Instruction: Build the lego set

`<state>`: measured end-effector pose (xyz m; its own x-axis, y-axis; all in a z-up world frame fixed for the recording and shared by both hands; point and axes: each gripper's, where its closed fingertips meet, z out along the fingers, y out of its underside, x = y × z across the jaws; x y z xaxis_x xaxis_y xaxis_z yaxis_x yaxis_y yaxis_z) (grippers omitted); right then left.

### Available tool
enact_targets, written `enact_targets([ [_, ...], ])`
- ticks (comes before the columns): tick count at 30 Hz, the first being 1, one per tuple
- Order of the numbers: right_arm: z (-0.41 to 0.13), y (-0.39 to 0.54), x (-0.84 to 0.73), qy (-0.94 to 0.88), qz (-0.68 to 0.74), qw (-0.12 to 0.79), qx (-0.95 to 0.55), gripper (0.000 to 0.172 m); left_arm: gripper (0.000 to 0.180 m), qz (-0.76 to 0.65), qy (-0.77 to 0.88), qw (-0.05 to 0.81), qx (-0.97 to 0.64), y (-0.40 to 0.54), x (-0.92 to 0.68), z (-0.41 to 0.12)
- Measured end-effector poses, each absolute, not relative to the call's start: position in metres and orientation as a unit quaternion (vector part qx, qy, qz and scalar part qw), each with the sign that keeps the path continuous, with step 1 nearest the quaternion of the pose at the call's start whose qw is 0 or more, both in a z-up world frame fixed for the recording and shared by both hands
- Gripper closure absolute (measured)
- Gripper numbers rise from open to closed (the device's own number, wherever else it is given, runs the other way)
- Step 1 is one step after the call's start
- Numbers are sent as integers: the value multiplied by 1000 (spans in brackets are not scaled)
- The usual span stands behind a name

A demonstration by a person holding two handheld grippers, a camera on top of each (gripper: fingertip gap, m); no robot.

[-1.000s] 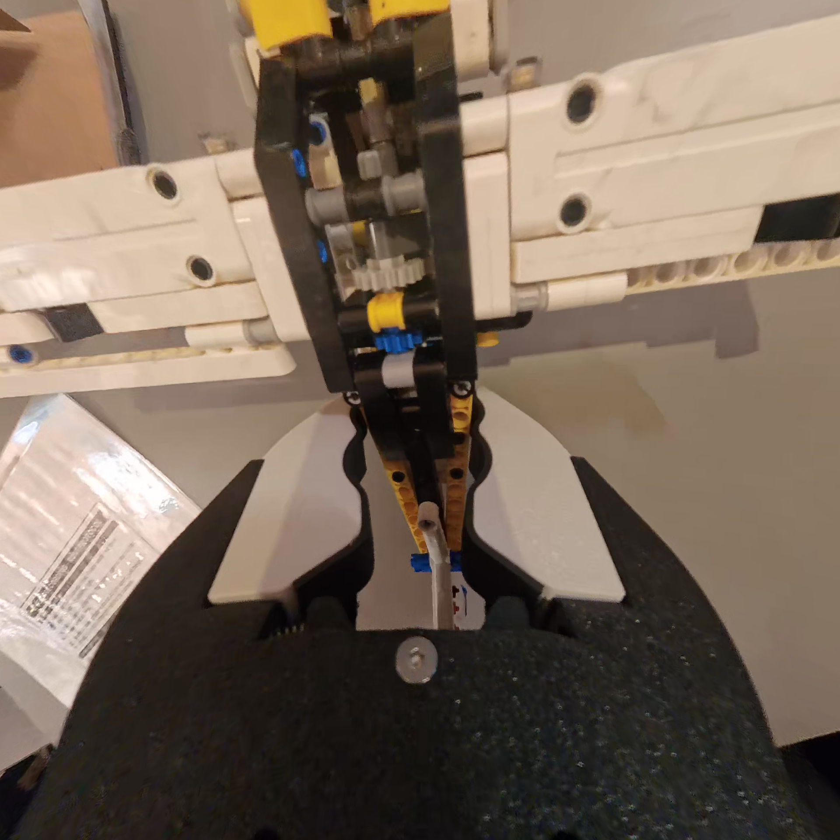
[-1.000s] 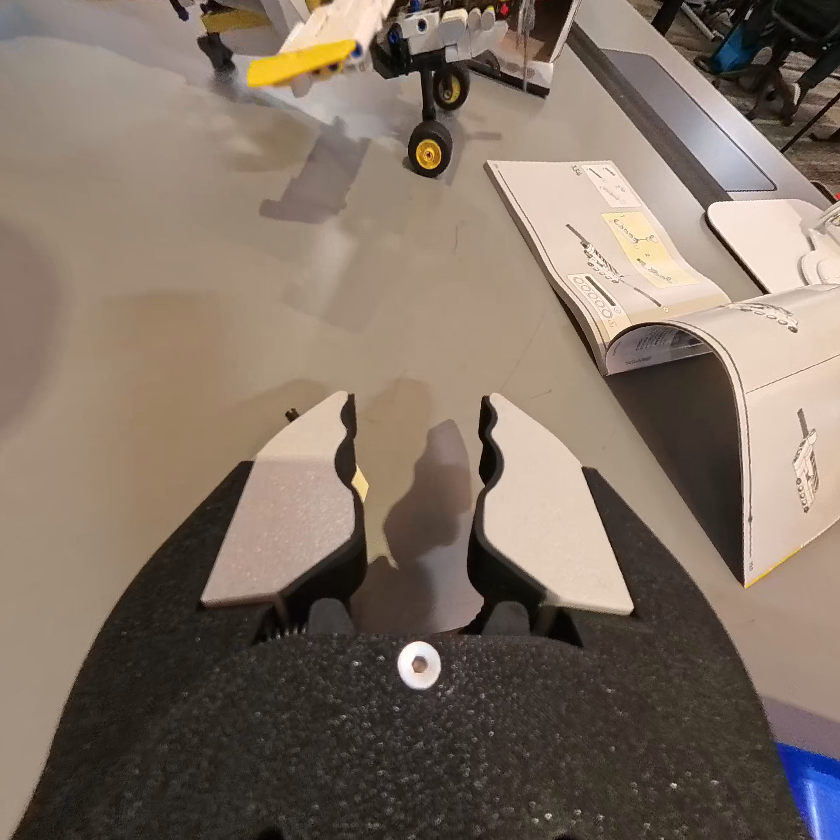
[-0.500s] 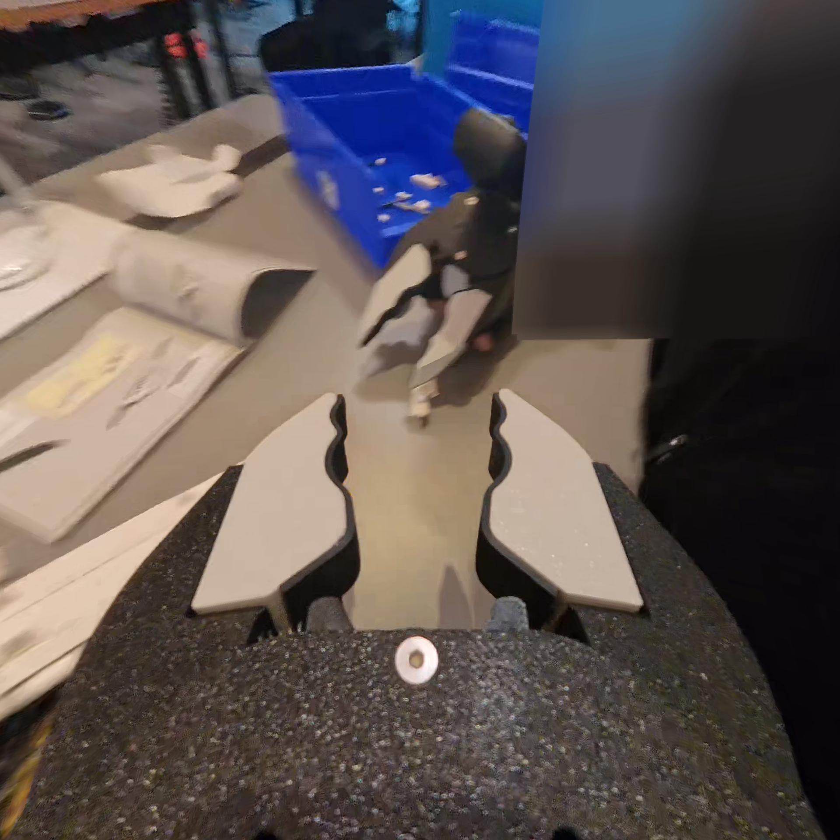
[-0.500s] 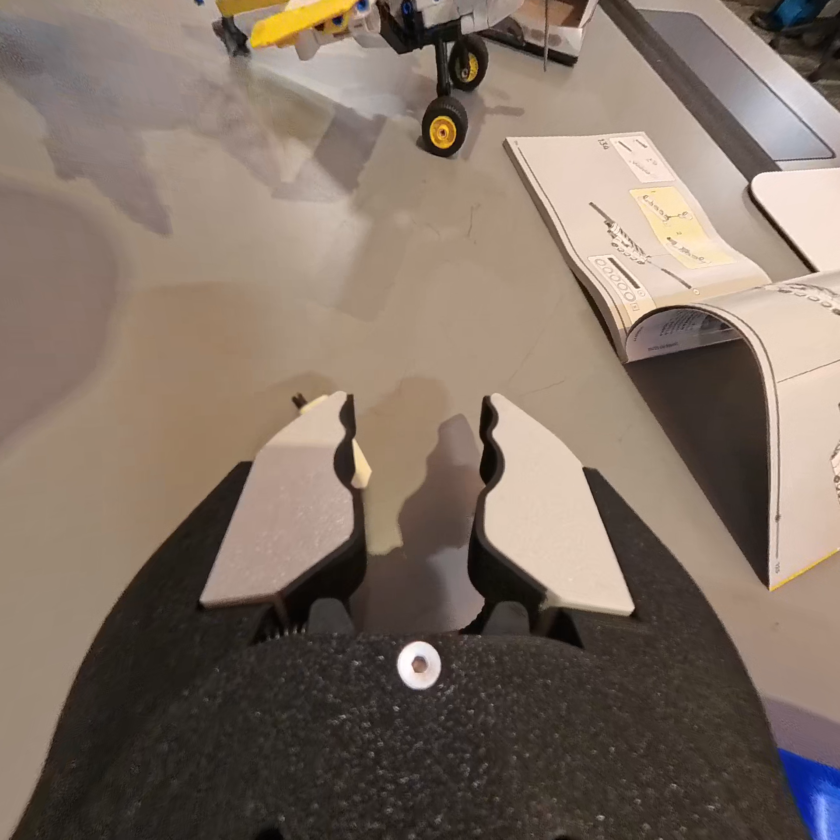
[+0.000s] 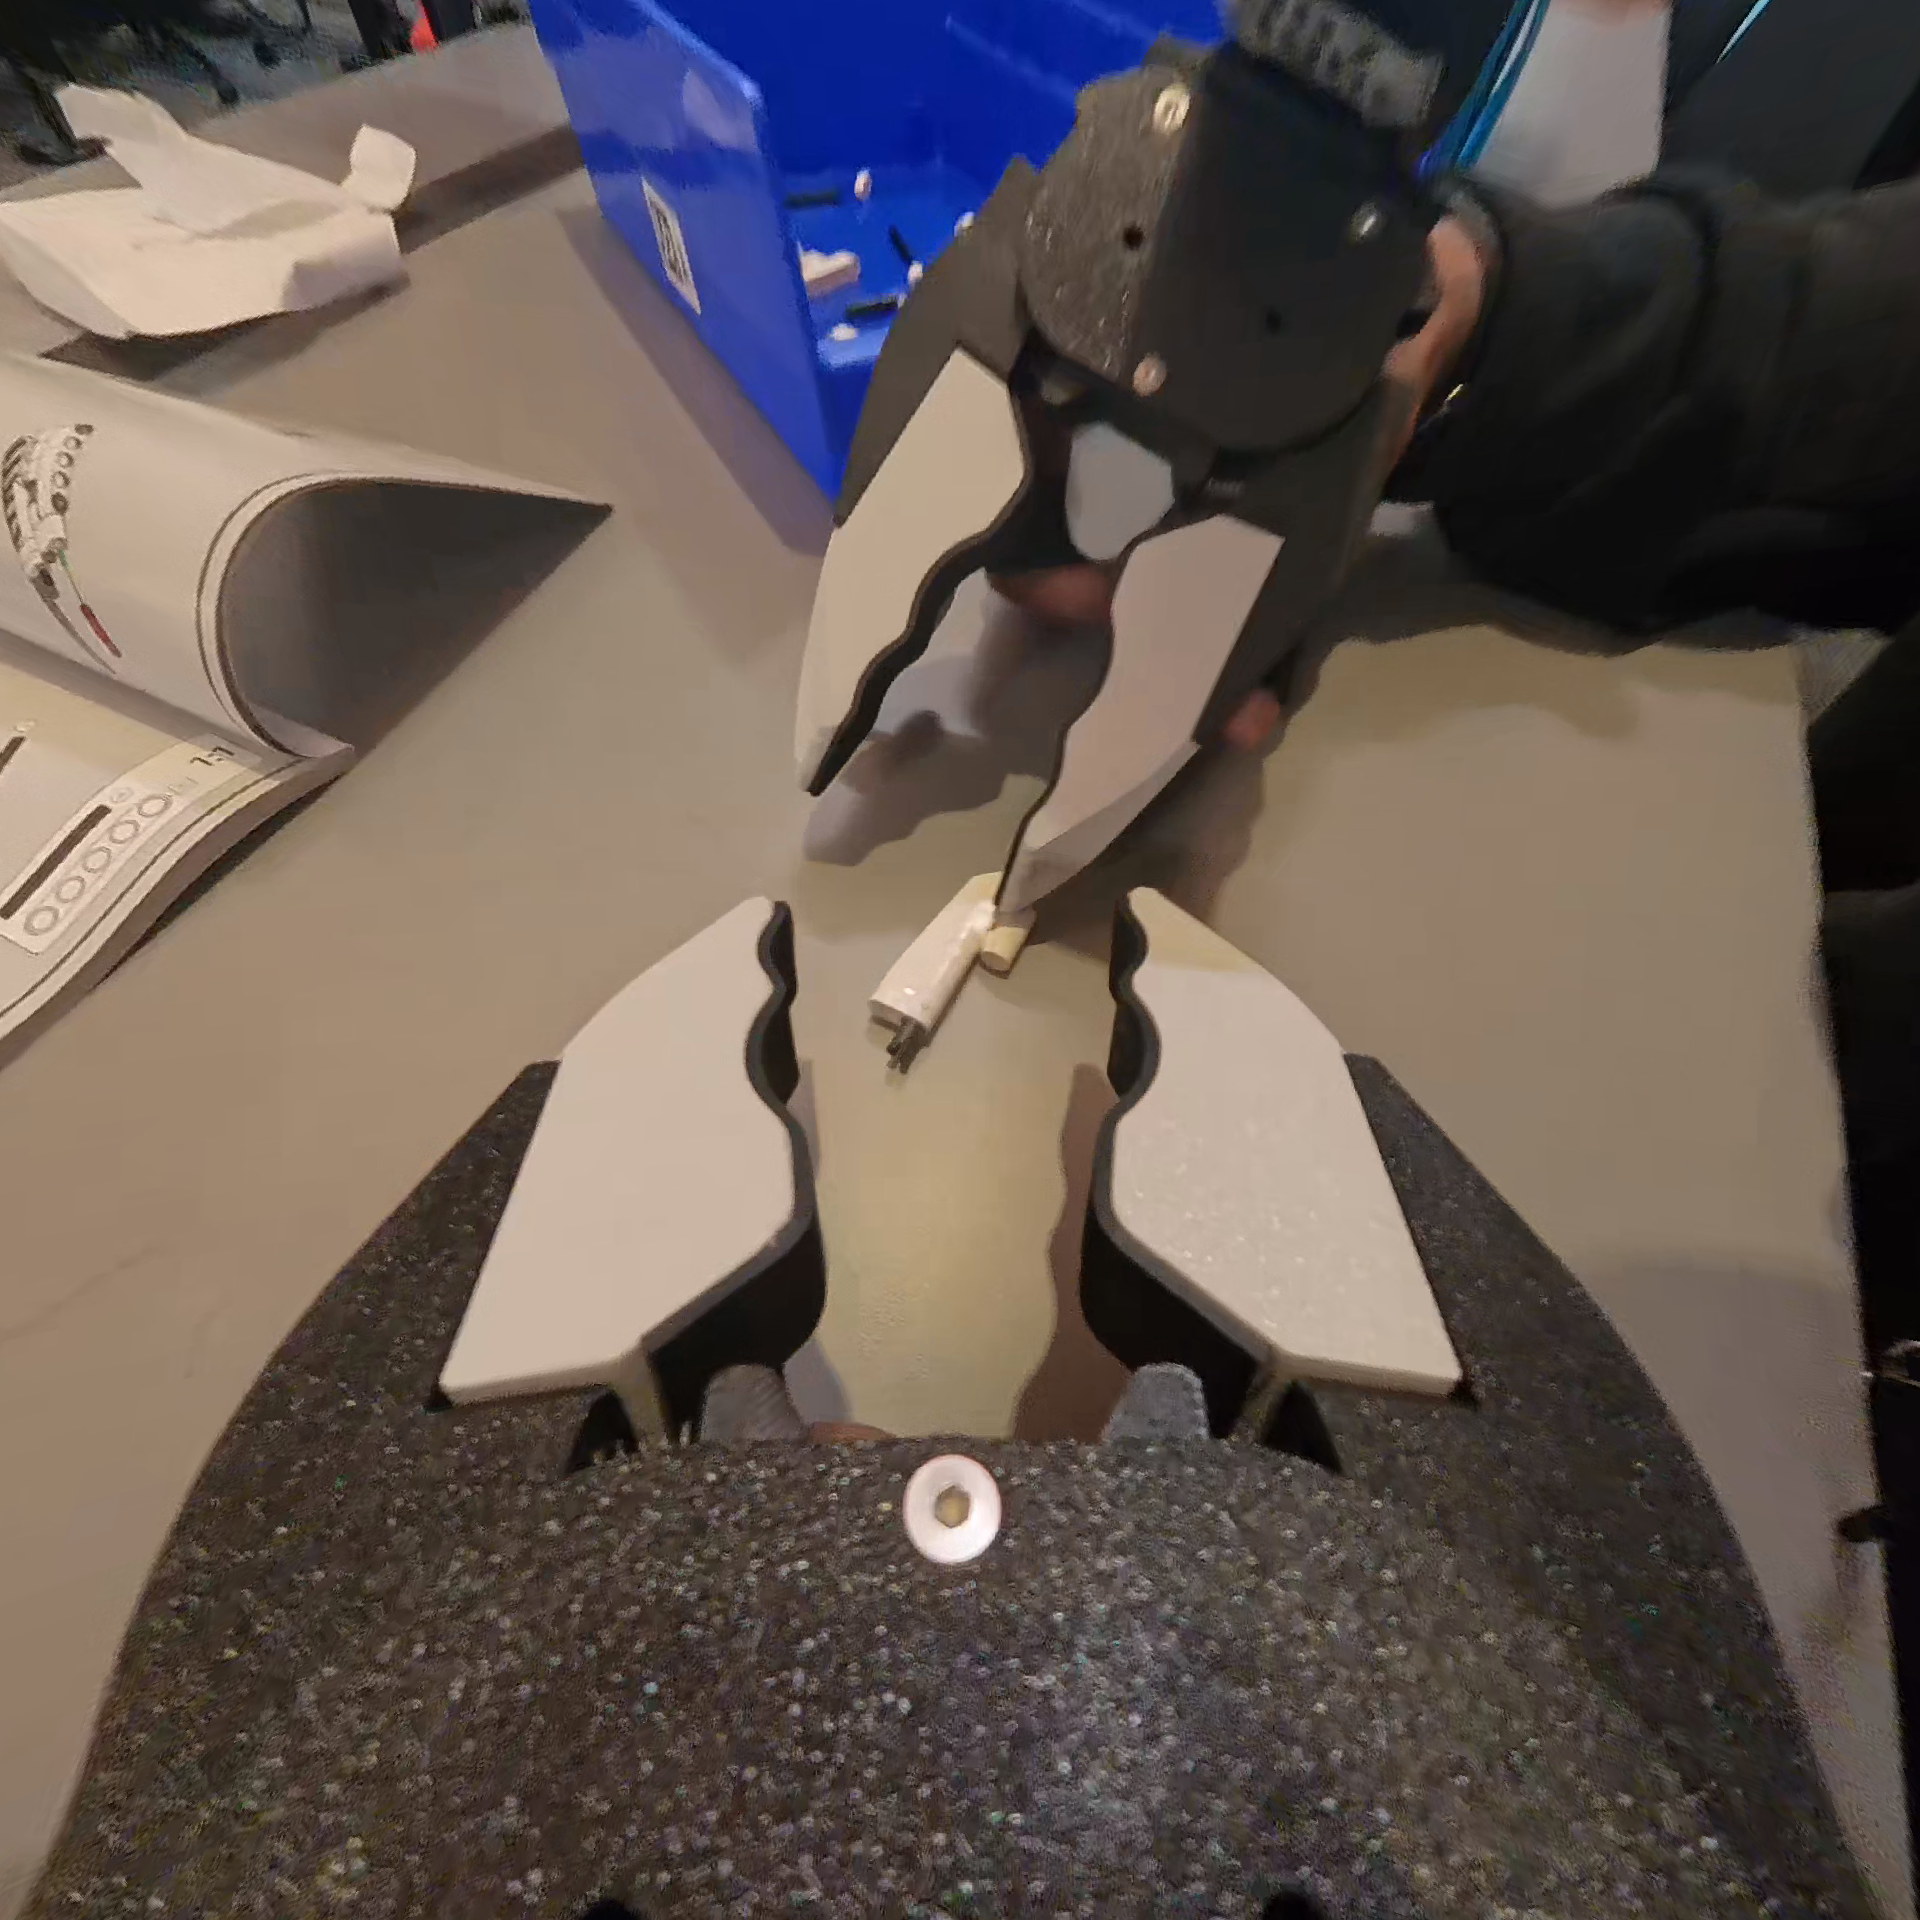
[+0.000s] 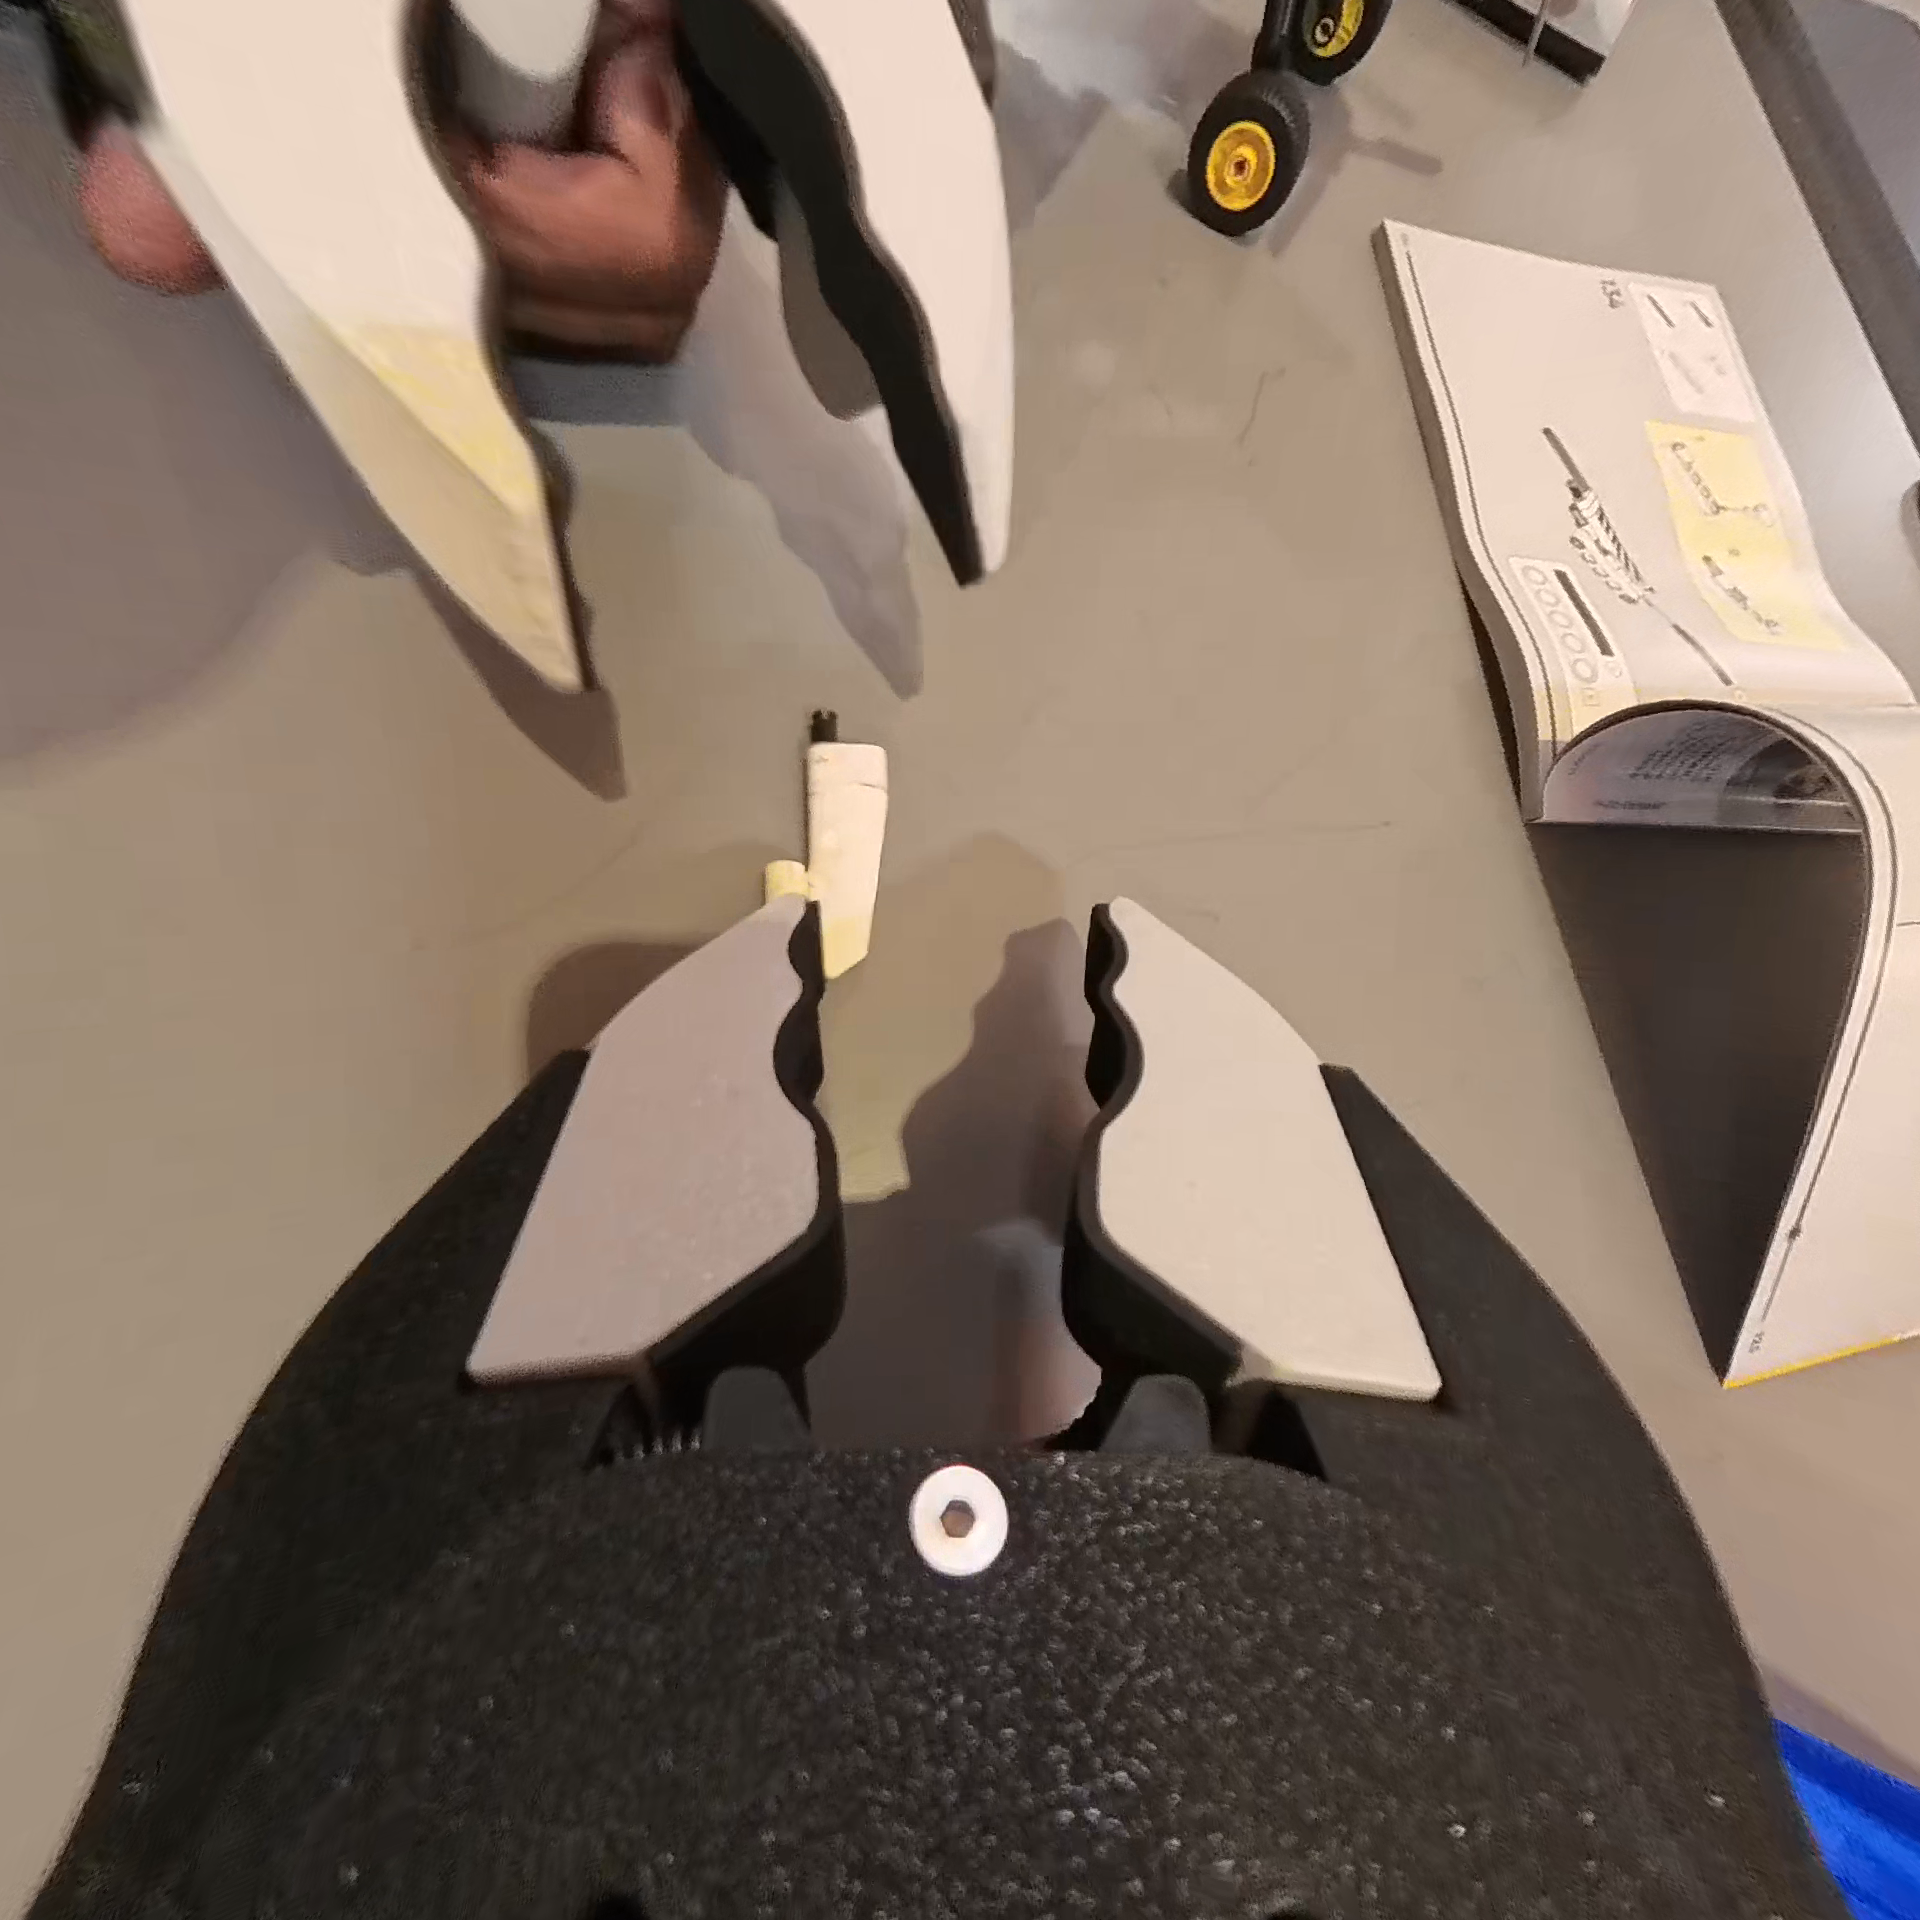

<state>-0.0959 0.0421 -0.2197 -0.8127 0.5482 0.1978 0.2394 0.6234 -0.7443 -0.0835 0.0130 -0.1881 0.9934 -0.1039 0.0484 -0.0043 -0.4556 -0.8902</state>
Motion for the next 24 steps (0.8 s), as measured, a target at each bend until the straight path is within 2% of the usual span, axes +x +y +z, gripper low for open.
enact_targets([
  [6,-217,39,-89,-882,374,201,-203,122,124,-35,54,528,-847,34,-83,-186],
  [18,-226,30,-78,-892,372,156,-204,121,141,33,103,591,-800,62,-90,-169],
  [24,-229,34,-86,-890,359,156,-233,127,139,2,63,552,-832,59,-101,-181],
])
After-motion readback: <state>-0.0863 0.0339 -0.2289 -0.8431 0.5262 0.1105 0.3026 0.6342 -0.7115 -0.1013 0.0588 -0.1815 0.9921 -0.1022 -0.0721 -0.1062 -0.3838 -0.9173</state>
